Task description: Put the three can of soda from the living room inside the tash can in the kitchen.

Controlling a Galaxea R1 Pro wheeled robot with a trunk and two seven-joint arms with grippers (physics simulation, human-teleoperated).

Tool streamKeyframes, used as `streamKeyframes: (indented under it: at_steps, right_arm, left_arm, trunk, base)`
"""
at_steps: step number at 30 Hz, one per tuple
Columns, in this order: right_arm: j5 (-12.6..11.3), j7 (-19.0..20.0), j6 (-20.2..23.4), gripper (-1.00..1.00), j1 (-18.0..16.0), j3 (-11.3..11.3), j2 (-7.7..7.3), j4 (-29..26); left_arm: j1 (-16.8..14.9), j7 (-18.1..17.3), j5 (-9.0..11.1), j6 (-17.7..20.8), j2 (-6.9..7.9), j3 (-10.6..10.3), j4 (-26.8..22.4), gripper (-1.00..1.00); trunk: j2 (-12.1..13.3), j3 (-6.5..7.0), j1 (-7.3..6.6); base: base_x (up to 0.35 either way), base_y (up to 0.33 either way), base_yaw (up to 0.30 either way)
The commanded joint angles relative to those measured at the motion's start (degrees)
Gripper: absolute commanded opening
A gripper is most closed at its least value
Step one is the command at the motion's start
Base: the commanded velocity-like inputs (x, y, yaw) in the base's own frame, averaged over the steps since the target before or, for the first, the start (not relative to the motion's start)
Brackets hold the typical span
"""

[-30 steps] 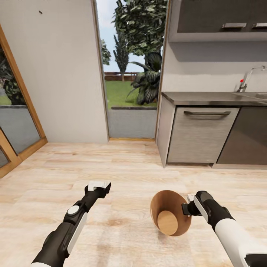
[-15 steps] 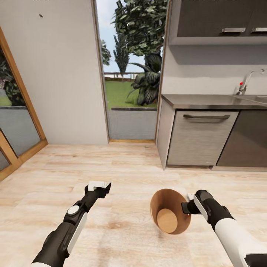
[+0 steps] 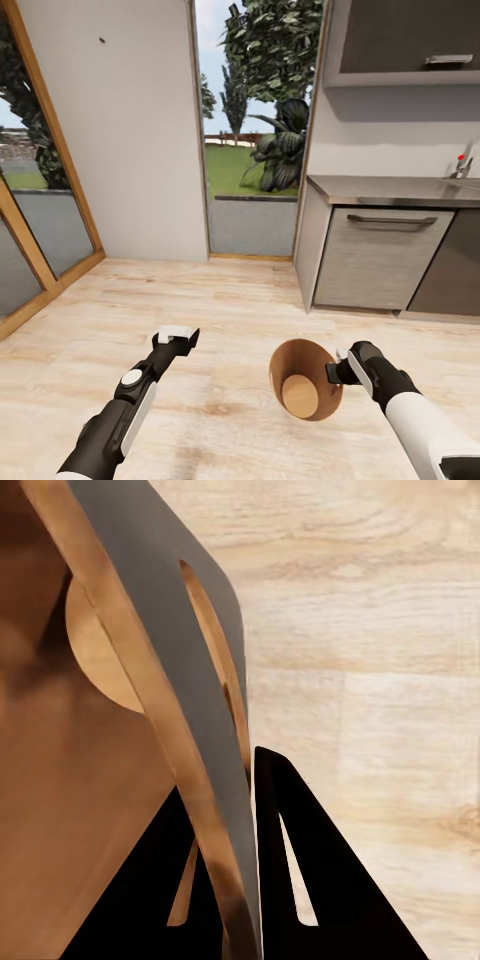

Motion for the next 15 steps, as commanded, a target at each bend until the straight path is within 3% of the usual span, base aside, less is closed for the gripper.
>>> streamKeyframes:
  at_steps: [1, 6, 15]
  right_arm:
    - [-1.2, 0.4, 0.0, -1.0, 0.0, -0.1, 0.04, 0.0]
    - [-1.2, 0.5, 0.0, -1.0, 0.0, -0.1, 0.21, 0.0]
    - [-1.2, 0.5, 0.0, -1.0, 0.0, -0.1, 0.32, 0.0]
  left_arm:
    - [0.0, 0.0, 0.0, 0.0, 0.0, 0.0, 0.0, 1.0]
    - [0.0, 0.0, 0.0, 0.0, 0.0, 0.0, 0.1, 1.0]
    - [0.0, 0.1, 0.0, 0.0, 0.0, 0.0, 0.1, 1.0]
  trunk:
    - [0.4, 0.19, -0.23]
    - [2.4, 1.09, -1.33]
    - [6.0, 2.71, -3.3]
  base:
    - [0.0, 0.0, 0.244]
    - [0.0, 0.0, 0.198]
    - [0.0, 0.0, 0.021]
